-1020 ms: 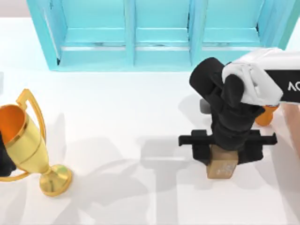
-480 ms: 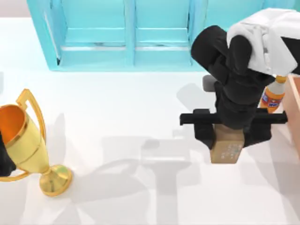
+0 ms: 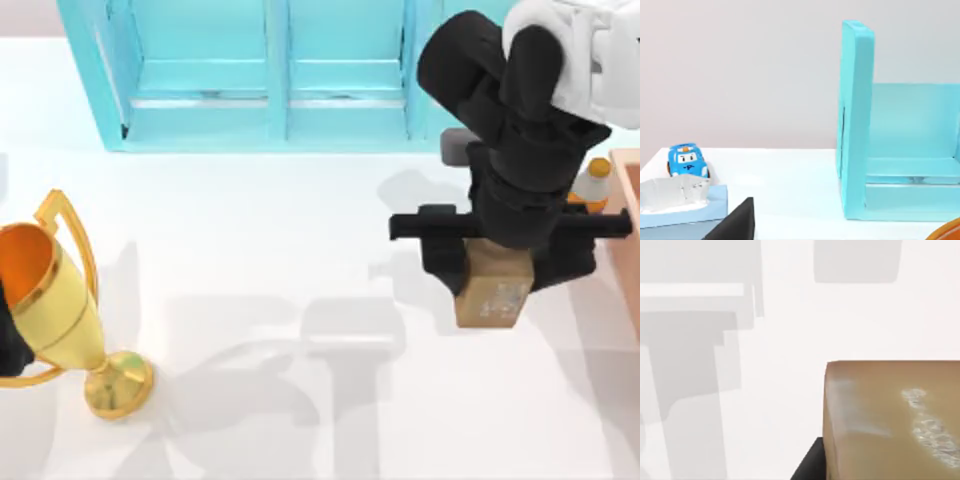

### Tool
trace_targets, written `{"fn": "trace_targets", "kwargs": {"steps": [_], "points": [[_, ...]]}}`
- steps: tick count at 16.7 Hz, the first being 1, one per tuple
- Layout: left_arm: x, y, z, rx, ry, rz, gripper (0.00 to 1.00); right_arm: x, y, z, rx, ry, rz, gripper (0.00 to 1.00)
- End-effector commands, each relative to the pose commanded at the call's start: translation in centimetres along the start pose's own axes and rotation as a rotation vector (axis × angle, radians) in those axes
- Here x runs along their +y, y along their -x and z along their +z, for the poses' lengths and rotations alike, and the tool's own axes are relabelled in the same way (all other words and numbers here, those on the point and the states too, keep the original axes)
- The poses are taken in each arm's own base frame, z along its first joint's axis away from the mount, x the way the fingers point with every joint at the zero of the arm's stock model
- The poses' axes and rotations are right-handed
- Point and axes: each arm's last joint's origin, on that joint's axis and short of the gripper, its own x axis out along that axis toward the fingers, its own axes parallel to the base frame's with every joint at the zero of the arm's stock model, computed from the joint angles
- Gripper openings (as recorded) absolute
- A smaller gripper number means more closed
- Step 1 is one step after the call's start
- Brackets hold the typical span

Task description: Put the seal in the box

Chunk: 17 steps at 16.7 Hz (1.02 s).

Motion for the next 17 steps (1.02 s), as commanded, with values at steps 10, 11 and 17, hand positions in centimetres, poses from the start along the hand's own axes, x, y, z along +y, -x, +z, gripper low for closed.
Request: {"fn": "trace_targets", "kwargs": {"steps": [10, 11, 17], "points": [[0.0, 0.0, 0.0, 0.000, 0.000, 0.000, 1.00, -11.7, 1.7, 5.2, 0.015, -0.002, -0.004, 0.00], [0.0, 0.0, 0.0, 0.000, 0.000, 0.000, 1.00, -13.8, 1.9, 5.5, 0.016, -0.002, -0.004, 0.00], [0.0, 0.0, 0.0, 0.000, 0.000, 0.000, 1.00, -26.1, 3.8, 4.7, 0.007, 0.003, -0.001, 0.00]]}}
